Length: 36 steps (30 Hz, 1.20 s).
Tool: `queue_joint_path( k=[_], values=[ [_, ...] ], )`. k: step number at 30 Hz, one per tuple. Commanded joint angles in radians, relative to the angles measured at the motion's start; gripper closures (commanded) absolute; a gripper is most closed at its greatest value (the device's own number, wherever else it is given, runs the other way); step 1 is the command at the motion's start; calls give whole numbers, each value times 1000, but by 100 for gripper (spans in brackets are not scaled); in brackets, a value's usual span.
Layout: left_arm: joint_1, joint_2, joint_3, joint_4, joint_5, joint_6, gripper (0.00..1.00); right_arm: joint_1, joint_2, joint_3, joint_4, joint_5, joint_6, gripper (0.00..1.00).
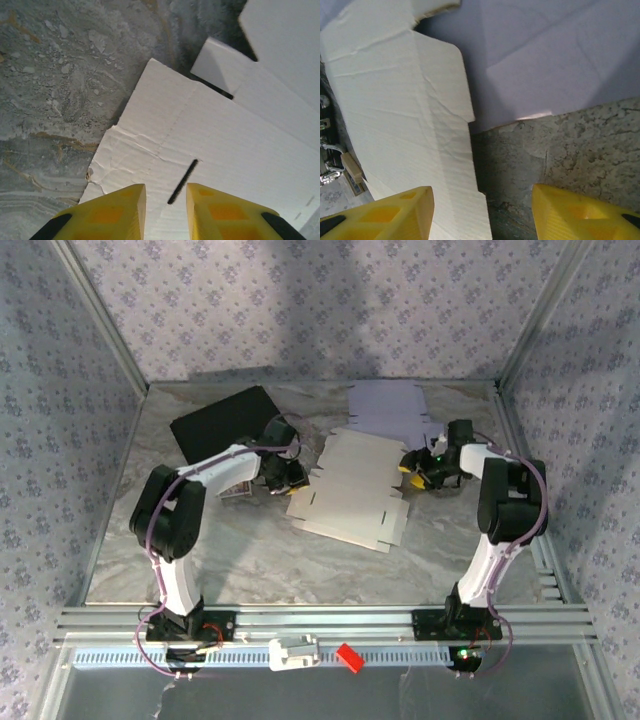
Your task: Fold the paper box
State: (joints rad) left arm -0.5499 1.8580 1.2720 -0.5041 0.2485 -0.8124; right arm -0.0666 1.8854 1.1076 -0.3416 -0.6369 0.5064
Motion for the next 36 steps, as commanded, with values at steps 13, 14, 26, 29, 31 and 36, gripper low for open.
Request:
queue_joint_path(
  k=[13,14,26,29,31,36],
  values=[
    [-8,77,-21,7,0,28,72,31,43,-41,82,-144,-4,49],
    [-10,80,-22,7,-1,29,72,30,41,-45,86,-151,-2,49],
    [-20,107,-16,1,-12,47,73,30,-16,-105,190,-231,77,65],
    [-22,109,-10,-1,-15,48,73,30,-26,-106,205,-237,97,71],
    [-25,110,-2,-6,-18,51,73,30,-35,-97,200,-235,109,76],
    [-32,110,20,-24,-30,62,73,32,-75,-92,196,-215,143,79]
  ],
)
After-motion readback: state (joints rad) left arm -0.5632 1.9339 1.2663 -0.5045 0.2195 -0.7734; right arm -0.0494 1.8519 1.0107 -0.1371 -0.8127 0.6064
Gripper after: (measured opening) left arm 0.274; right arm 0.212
